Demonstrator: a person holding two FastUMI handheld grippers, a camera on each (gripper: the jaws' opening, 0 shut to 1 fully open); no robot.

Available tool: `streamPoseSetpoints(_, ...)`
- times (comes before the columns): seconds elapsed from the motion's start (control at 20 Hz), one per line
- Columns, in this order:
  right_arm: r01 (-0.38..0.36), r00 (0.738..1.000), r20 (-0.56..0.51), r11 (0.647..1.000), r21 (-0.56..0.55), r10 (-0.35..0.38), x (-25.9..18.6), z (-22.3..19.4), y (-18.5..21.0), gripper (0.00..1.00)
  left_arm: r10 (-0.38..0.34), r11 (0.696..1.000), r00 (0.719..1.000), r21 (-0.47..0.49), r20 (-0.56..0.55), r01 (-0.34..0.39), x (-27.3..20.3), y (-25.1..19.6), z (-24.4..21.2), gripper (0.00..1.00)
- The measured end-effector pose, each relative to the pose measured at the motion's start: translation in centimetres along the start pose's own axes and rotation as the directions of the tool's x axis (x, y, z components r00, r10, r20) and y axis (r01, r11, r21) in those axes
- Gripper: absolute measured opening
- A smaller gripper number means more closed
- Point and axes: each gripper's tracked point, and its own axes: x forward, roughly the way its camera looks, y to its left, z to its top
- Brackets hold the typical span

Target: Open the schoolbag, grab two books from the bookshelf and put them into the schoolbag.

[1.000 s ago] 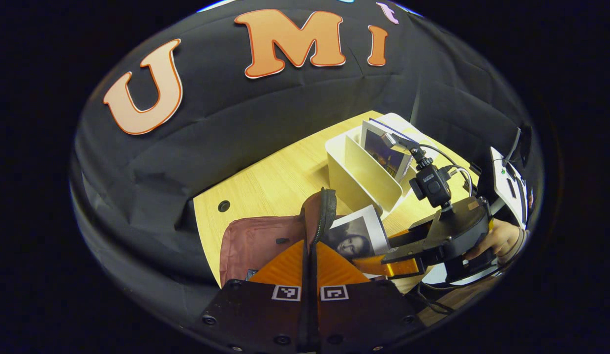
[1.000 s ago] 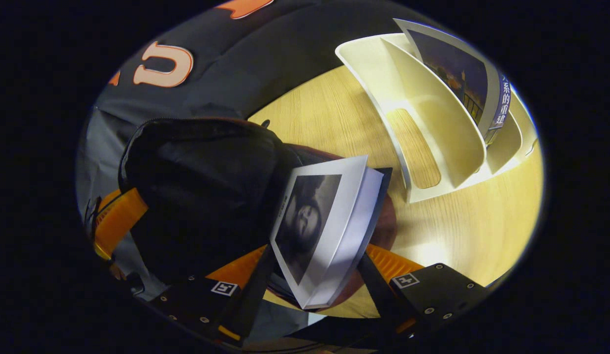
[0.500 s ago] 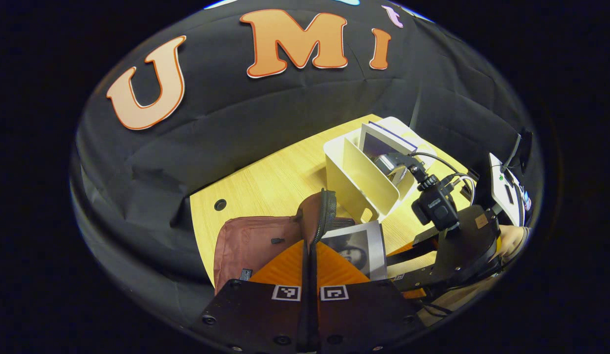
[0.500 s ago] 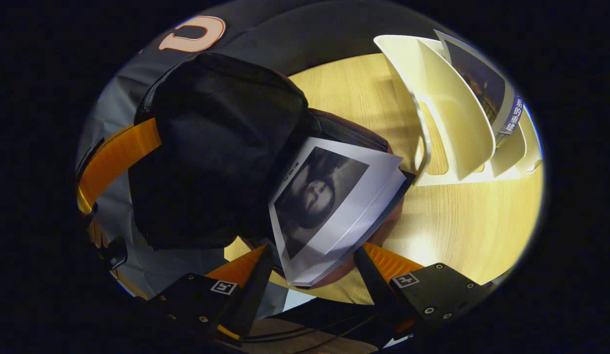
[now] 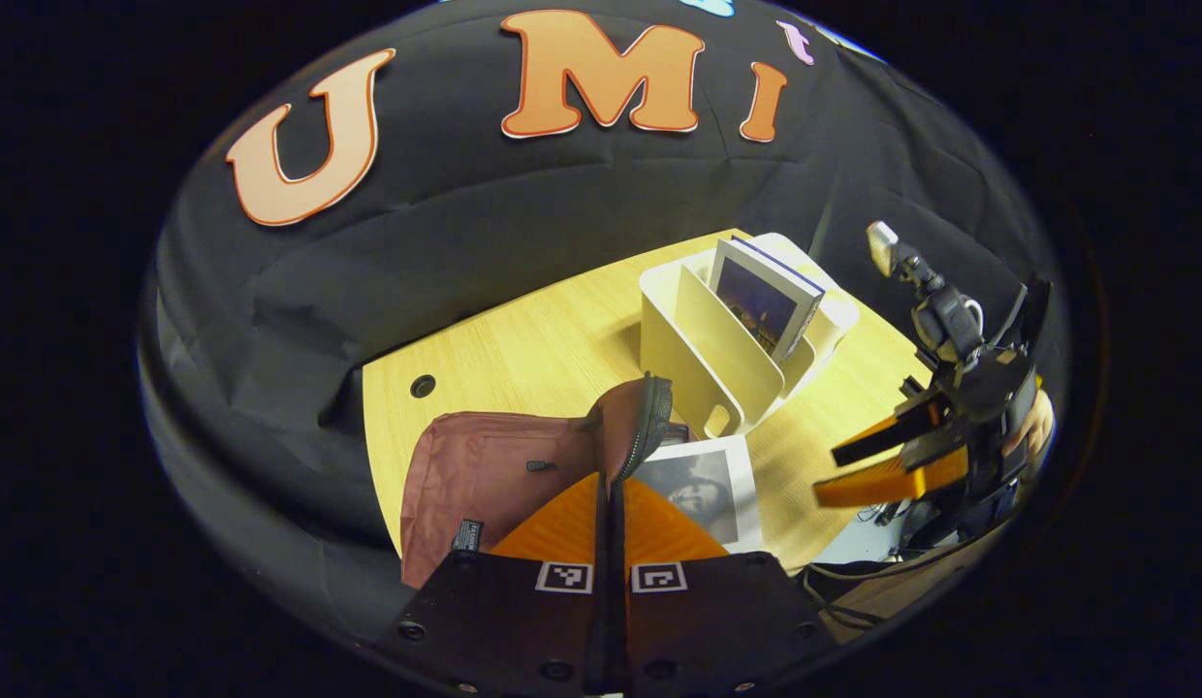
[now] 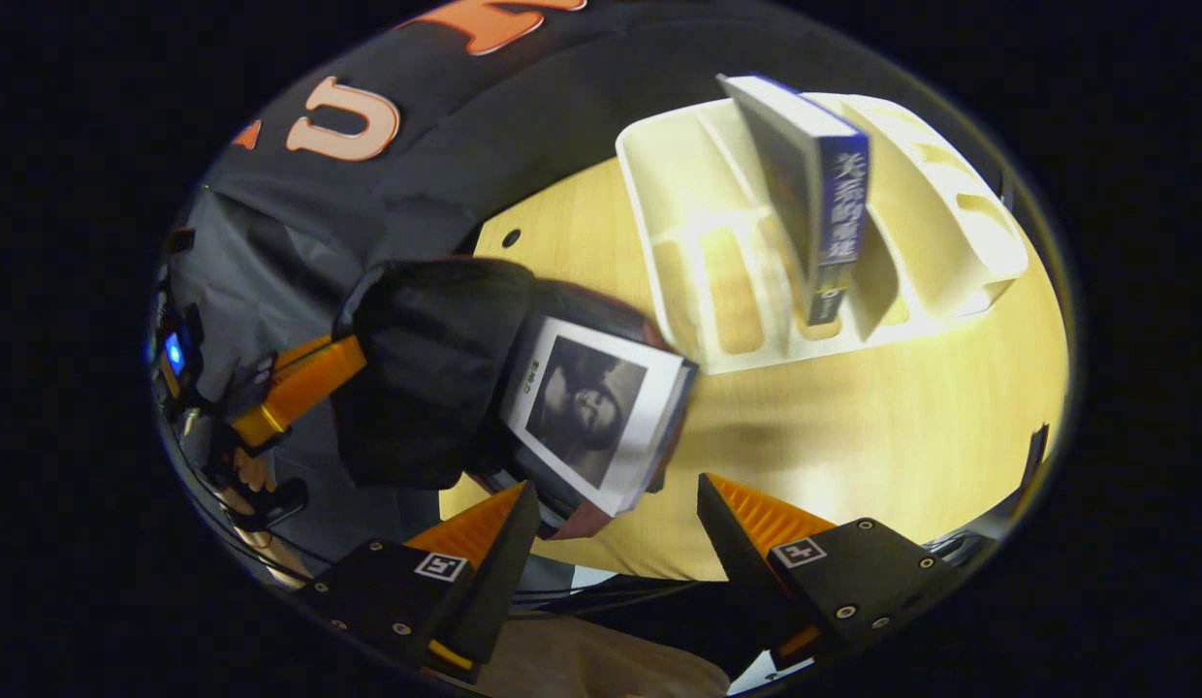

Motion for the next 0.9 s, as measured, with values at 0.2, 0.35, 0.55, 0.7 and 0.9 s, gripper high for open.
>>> streamPoseSetpoints(0.2, 0.118, 0.989, 0.096, 0.992, -0.039, -0.114, -5.6, 5.0, -4.0, 0.98, -0.015, 1.0, 1.0, -0.008, -0.009, 0.015, 0.8, -0.6, -0.3, 0.01)
streamPoseSetpoints(0.35, 0.194, 0.971, 0.156, 0.978, -0.083, -0.179, -8.8, 9.7, -5.3, 0.98, -0.018, 1.0, 1.0, -0.006, -0.01, 0.018, 1.1, -0.6, -0.4, 0.01)
streamPoseSetpoints(0.55, 0.283, 0.945, 0.211, 0.949, -0.138, -0.251, -9.9, 16.7, -5.7, 0.98, -0.02, 1.0, 1.0, -0.008, -0.012, 0.02, 0.9, -0.7, -0.7, 0.01)
streamPoseSetpoints(0.7, 0.327, 0.935, 0.196, 0.934, -0.147, -0.296, -8.3, 20.9, -6.3, 0.98, -0.02, 0.999, 1.0, -0.03, -0.012, 0.02, 0.9, -0.8, -1.2, 0.01)
streamPoseSetpoints(0.9, 0.373, 0.926, 0.122, 0.915, -0.155, -0.357, -3.9, 23.6, -7.2, 0.98, -0.012, 0.999, 1.0, -0.053, -0.015, 0.011, 0.8, -0.9, -1.9, 0.01)
